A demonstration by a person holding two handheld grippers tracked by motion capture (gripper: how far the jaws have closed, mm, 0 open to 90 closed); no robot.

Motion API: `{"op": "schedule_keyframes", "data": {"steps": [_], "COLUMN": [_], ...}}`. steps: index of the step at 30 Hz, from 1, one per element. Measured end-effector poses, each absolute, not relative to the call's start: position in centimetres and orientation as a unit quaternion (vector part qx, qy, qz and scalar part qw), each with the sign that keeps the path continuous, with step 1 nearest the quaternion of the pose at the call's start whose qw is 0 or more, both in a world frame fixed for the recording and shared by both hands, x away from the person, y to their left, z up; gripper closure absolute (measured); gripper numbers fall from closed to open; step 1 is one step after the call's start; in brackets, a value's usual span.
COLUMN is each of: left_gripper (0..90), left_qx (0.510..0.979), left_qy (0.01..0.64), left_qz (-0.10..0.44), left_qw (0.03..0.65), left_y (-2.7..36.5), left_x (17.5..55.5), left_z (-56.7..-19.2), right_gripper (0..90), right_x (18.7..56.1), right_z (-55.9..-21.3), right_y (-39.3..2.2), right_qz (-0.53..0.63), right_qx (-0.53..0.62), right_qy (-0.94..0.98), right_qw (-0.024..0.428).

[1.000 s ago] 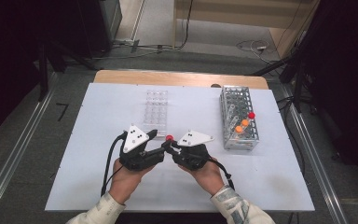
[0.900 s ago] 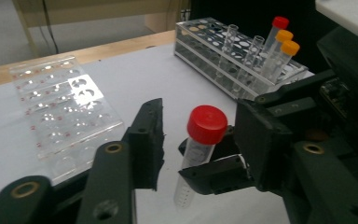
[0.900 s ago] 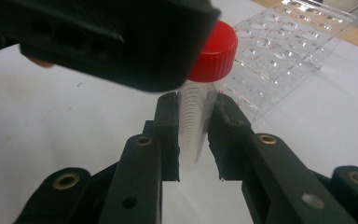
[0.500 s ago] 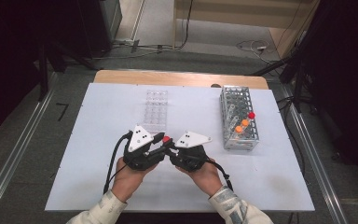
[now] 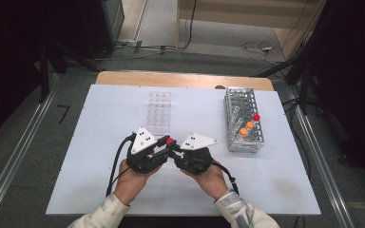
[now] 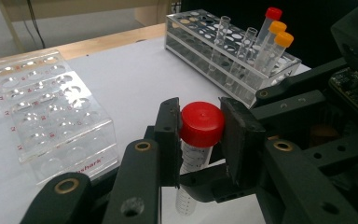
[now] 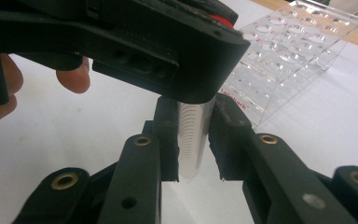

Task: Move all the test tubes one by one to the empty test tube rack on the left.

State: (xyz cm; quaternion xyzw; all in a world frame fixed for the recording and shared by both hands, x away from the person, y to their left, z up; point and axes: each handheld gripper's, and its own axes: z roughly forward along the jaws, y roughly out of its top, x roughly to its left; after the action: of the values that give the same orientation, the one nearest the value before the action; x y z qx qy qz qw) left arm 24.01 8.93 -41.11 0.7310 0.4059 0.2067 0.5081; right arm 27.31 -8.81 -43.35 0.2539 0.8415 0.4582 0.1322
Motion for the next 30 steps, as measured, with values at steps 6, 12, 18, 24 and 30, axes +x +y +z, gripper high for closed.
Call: {"op": "schedule_keyframes", "data": {"steps": [6, 12, 18, 24, 30], "left_gripper": [69.4, 69.4, 69.3, 69.4, 69.3], "left_qx": [0.729, 0.728, 0.724, 0.721, 0.721], "left_qy": [0.410, 0.414, 0.419, 0.422, 0.420], "left_qz": [0.206, 0.204, 0.202, 0.202, 0.211], "left_qw": [0.508, 0.507, 0.509, 0.511, 0.510], "left_y": [9.0, 9.0, 9.3, 9.6, 9.7], "left_x": [24.2, 24.4, 24.7, 25.3, 26.3], "left_z": [-41.1, -41.2, -41.1, -40.5, -39.4], "right_gripper": [57.0, 46.3, 41.8, 41.3, 41.0], "right_x": [27.5, 27.8, 28.1, 28.1, 27.4], "right_z": [-43.4, -43.5, -43.7, -43.9, -44.3], "right_y": [-9.1, -9.8, -11.1, -13.5, -16.5], "right_qz": [0.456, 0.456, 0.449, 0.439, 0.433], "right_qx": [0.259, 0.269, 0.284, 0.299, 0.315], "right_qy": [0.842, 0.840, 0.839, 0.838, 0.835], "right_qw": [0.126, 0.116, 0.117, 0.123, 0.126]}}
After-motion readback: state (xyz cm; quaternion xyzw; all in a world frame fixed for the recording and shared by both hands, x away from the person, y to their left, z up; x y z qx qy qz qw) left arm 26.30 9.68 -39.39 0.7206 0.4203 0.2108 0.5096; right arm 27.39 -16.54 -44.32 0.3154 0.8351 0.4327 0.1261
